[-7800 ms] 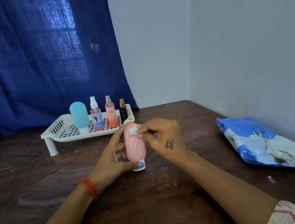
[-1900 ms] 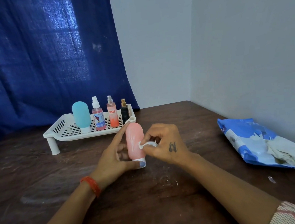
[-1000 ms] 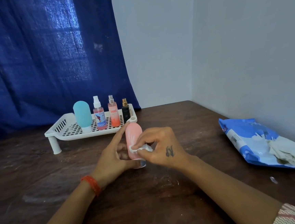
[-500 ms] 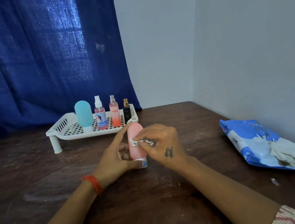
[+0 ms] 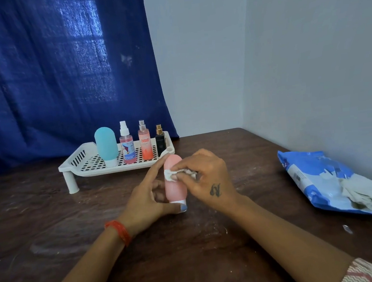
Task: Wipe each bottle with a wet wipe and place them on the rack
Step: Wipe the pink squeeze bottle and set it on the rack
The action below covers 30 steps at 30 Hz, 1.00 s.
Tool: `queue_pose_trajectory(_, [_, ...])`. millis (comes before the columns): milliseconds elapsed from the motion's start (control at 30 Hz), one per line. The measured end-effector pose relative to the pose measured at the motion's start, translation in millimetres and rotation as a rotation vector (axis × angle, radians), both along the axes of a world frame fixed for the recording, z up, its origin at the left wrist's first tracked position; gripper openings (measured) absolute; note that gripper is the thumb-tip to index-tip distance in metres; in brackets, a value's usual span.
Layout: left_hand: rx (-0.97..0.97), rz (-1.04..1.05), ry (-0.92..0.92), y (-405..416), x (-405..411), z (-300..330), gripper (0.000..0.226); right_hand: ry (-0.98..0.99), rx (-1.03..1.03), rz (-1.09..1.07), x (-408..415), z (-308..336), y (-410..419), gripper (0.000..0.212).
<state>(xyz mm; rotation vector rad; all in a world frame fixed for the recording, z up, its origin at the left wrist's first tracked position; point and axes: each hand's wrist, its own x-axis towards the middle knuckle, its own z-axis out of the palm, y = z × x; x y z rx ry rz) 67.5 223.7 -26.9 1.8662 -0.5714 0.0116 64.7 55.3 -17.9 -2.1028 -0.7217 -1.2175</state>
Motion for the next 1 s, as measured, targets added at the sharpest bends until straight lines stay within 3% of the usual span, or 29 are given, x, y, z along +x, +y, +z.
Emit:
queue_pose_trajectory(133, [0.028, 0.01, -0.044, -2, -1, 1, 0.106, -0.061, 0.034, -0.08, 3, 1, 5, 0.018])
queue_pose_trajectory(500, [0.026, 0.013, -0.022, 1, 1, 0, 0.111, 0.289, -0.219, 0.273, -7, 8, -5, 0.014])
queue_pose_trajectory(667, [0.002, 0.0, -0.014, 2, 2, -1, 0.11, 0.053, -0.248, 0.118, -5, 1, 2, 0.012])
queue_pose_trajectory(767, [-0.001, 0.0, -0.028, 0, 0, 0, 0.107, -0.085, -0.086, -0.006, 2, 1, 6, 0.01])
queue_pose_trajectory(867, [0.066, 0.035, -0.045, -1, -2, 2, 0.106, -0.067, 0.092, -0.085, 7, 7, 6, 0.011])
queue_pose_trajectory(1000, [0.059, 0.039, -0.048, -1, -2, 2, 0.102, -0.081, 0.016, -0.04, 6, 6, 5, 0.015])
